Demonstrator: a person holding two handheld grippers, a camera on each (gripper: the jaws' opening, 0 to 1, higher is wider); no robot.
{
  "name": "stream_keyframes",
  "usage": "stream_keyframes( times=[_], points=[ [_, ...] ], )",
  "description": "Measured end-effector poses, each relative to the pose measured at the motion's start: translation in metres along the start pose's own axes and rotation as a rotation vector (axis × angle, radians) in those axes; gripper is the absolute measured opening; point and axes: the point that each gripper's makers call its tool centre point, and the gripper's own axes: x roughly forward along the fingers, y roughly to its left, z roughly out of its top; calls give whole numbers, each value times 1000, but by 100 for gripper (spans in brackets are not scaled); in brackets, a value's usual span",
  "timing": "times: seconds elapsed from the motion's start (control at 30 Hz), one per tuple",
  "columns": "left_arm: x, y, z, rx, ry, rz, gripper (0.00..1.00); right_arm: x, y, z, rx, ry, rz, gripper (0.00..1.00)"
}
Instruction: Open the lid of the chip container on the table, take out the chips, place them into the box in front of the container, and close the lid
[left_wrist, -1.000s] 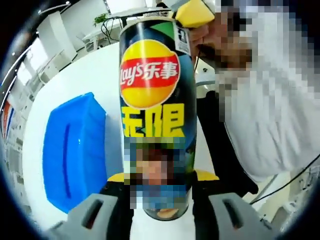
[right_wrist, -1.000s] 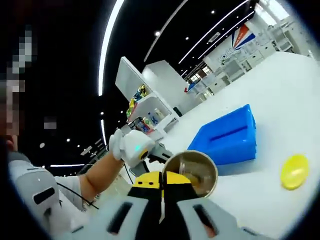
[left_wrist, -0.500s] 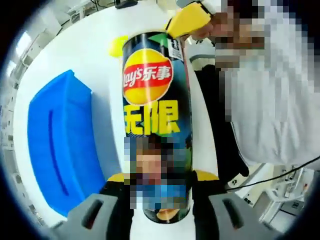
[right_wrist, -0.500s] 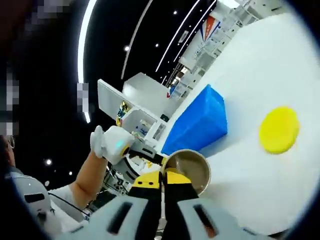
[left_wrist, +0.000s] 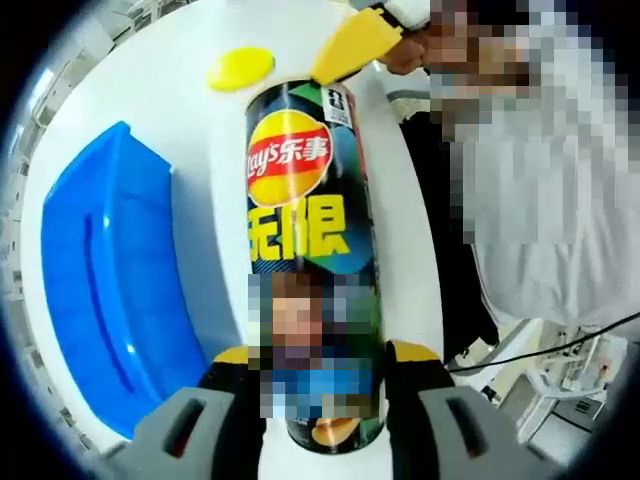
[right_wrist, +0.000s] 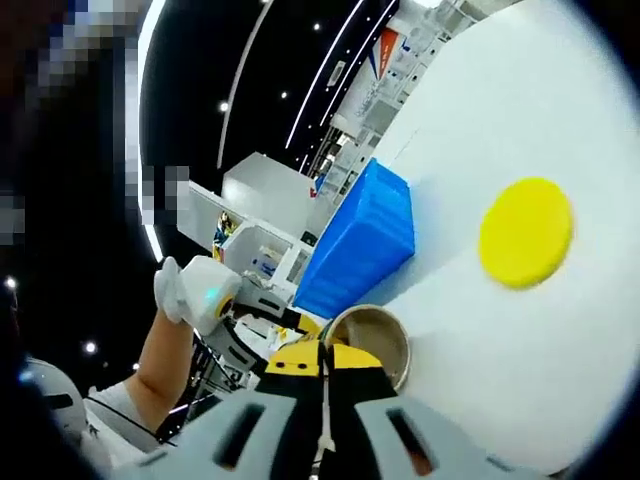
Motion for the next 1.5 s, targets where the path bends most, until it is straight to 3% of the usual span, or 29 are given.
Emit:
stream_keyframes(
  times=[0.13, 0.27, 0.3, 0.33, 0.43, 0.53, 0.63, 0.8, 0.97, 1.03, 1.1, 1.13, 1.43, 1.5],
  points=[
    [0, -1, 0, 47, -29, 2, 49, 1, 0, 2, -4, -5, -8, 0],
    [-11, -1, -1, 39, -65, 26, 49, 4, 0, 6, -30, -11, -21, 0],
    [-15, -1, 3, 33, -99, 33, 48, 5, 0, 7, -35, -9, -23, 0],
    [-23, 5, 9, 27, -149, 74, 49, 6, -1, 8, -34, -9, -26, 0],
    [-37, 10, 19, 27, -193, 145, 51, 7, -3, 9, -30, -6, -29, 0],
    [-44, 9, 25, 63, -235, 208, 59, 8, -4, 10, -21, -2, -26, 0],
    [-42, 6, 27, 56, -211, 249, 51, 9, -5, 12, -8, -6, -27, 0],
    [-30, -4, 33, 43, -222, 212, 58, 11, -5, 13, -10, -5, -30, 0],
    [-18, 4, 26, 46, -196, 239, 52, 11, -7, 15, -6, -9, -37, 0],
    [-11, 2, 25, 44, -194, 221, 51, 11, -7, 15, 47, -12, -21, 0],
    [-7, 8, 19, 76, -155, 251, 47, 12, -8, 15, 51, -7, -11, 1],
    [-5, 6, 20, 65, -164, 237, 47, 12, -8, 14, 55, -4, -10, 1],
    [-7, 11, 18, 57, -174, 223, 47, 12, -7, 15, 36, -5, 0, 1],
    [-7, 12, 18, 55, -173, 224, 47, 12, -6, 16, -43, -18, 8, 2]
  ],
)
